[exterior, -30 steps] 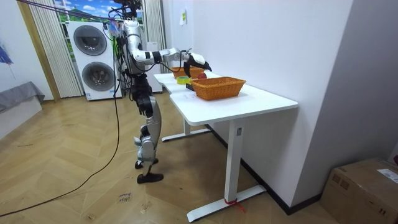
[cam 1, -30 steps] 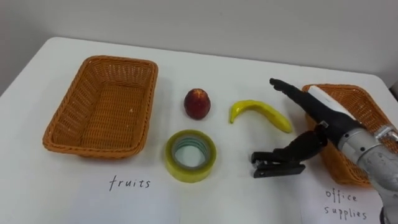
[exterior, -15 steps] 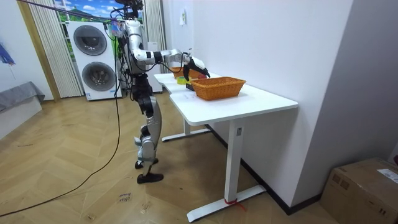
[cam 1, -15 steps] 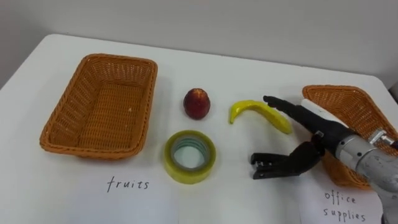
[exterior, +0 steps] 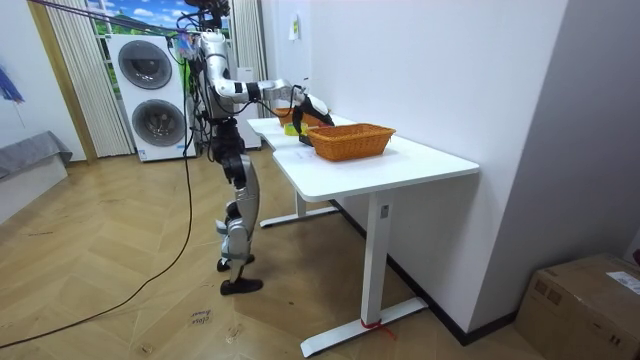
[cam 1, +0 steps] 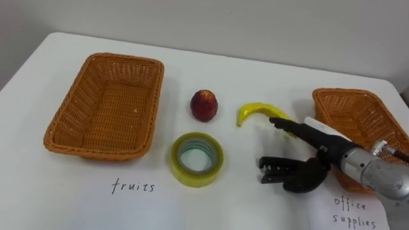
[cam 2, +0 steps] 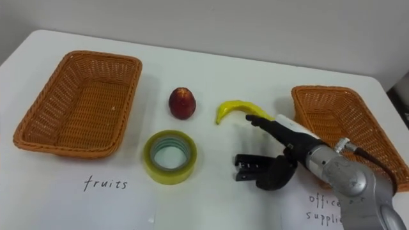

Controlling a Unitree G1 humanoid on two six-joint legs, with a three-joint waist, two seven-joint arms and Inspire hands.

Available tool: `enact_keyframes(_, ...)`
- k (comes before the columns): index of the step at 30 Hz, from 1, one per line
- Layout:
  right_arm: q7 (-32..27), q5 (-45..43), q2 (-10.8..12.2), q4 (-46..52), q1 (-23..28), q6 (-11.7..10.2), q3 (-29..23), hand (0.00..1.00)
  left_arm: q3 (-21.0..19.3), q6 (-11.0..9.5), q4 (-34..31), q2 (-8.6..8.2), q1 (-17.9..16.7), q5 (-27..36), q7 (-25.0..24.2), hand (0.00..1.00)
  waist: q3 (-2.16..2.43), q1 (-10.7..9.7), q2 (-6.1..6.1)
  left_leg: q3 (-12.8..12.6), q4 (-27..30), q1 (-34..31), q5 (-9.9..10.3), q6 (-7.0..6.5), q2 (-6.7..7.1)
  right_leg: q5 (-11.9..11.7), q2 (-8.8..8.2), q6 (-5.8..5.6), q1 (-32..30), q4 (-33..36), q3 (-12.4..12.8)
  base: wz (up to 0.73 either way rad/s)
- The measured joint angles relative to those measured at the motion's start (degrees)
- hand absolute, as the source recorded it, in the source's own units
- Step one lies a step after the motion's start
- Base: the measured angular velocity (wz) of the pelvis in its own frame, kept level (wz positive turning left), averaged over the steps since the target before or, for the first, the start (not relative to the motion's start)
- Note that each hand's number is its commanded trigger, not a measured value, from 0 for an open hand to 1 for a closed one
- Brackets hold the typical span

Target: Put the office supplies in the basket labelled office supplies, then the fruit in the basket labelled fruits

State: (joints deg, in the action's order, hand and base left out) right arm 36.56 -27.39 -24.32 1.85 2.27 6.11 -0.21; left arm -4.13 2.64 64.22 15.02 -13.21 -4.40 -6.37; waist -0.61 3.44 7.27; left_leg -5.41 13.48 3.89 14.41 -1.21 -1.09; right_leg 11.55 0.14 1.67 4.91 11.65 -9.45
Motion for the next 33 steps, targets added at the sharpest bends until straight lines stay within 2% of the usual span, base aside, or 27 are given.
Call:
enact_keyframes(7,0.66,-1.67,0.04,-1.49,0.26,1.09,1.84,0.0,0.3,1.12,0.0,0.0,0.4,0.06,0.05,0.0,0.02,0.13,-0.31,0.01,0.01,-0.18,0.0,0.0,-0.03,-0.02,-0.03,0.0,-0.07,-0.01,-0.05,0.0)
enact_keyframes(13,0.9,-3.88,0.1,-1.71,0.29,1.01,1.92,0.0,1.43,1.1,-0.07,-0.1,0.74,-0.14,0.94,0.0,0.27,0.3,-0.75,0.1,0.02,0.17,0.0,0.0,0.02,-0.02,-0.16,0.0,0.3,0.01,-0.19,0.0)
enact_keyframes(23,0.51,-11.2,0.99,-1.68,0.29,1.48,1.83,0.0,1.47,1.1,-0.1,-0.18,0.6,-0.39,1.28,0.0,0.2,1.48,-0.88,0.2,-0.25,0.62,0.0,-0.01,0.1,-0.03,-0.04,-0.01,0.94,0.07,-0.56,0.0)
enact_keyframes(26,0.37,-11.66,1.09,-1.66,0.28,1.48,1.82,0.0,1.47,1.11,-0.1,-0.28,0.71,-0.68,1.64,0.0,0.2,1.53,-0.94,0.72,-0.11,0.53,0.0,-0.01,0.55,-0.03,-0.08,-0.01,1.06,0.07,-0.95,0.08)
enact_keyframes(33,0.17,-11.71,1.1,-1.52,0.26,1.48,1.81,0.0,1.24,1.17,-0.08,-0.43,0.35,-1.26,1.98,0.0,0.2,1.67,-1.11,0.9,-0.02,0.46,0.0,-0.01,0.58,-0.03,-0.16,-0.01,1.1,0.06,-1.21,0.01)
